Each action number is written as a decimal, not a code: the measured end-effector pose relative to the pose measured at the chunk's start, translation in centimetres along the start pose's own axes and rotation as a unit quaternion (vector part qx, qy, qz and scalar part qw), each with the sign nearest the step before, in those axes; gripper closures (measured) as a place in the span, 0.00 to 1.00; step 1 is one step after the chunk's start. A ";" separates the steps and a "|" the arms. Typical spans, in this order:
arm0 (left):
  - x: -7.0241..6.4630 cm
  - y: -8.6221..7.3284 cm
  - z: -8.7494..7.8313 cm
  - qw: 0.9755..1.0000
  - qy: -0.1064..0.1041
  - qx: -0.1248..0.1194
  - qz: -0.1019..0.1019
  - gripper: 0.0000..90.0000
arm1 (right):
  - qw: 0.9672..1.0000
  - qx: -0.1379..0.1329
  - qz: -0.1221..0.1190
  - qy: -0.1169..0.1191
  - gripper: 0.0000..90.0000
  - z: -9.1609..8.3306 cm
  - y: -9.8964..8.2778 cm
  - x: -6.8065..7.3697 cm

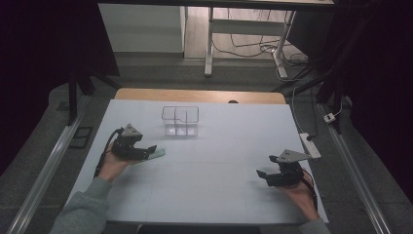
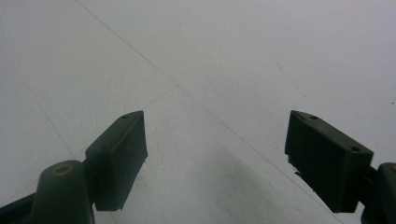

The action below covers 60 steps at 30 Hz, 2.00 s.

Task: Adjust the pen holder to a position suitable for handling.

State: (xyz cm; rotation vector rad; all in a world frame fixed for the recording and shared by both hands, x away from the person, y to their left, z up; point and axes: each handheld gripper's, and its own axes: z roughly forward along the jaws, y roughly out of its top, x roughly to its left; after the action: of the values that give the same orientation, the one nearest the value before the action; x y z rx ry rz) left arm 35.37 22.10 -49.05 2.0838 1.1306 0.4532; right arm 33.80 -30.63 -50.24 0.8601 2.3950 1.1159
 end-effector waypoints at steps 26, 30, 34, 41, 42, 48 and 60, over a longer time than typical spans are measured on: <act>4.1 4.0 4.3 0.999 0.020 0.016 -0.048 0.41 | 1.000 0.010 0.005 0.003 0.23 0.4 -0.2 -0.1; 4.4 4.4 5.0 0.999 0.020 0.016 -0.044 0.53 | 1.000 0.011 0.003 0.004 0.23 0.4 -0.2 -0.1; 4.5 4.6 5.7 0.999 0.026 0.018 -0.042 0.68 | 1.000 0.010 0.005 0.004 0.24 0.4 -0.2 -0.2; 5.1 4.8 6.6 0.998 0.015 0.024 -0.059 0.99 | 1.000 0.013 0.005 0.004 0.24 0.5 -0.2 -0.2; 5.1 4.9 6.7 0.998 0.012 0.024 -0.062 0.99 | 1.000 0.013 0.004 0.005 0.24 0.5 -0.3 -0.2; 5.1 5.5 7.8 0.997 -0.003 0.023 -0.075 0.99 | 1.000 0.009 0.005 0.005 0.24 0.5 -0.2 -0.2; 4.9 6.1 8.7 0.996 -0.020 0.017 -0.088 0.99 | 1.000 0.013 0.006 0.006 0.24 0.7 -0.3 -0.3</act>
State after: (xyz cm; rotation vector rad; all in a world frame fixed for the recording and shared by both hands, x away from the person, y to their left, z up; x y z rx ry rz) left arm 46.78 20.30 -50.74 1.9914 1.2938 0.3081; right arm 34.24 -30.58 -50.88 0.8789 2.4233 1.0998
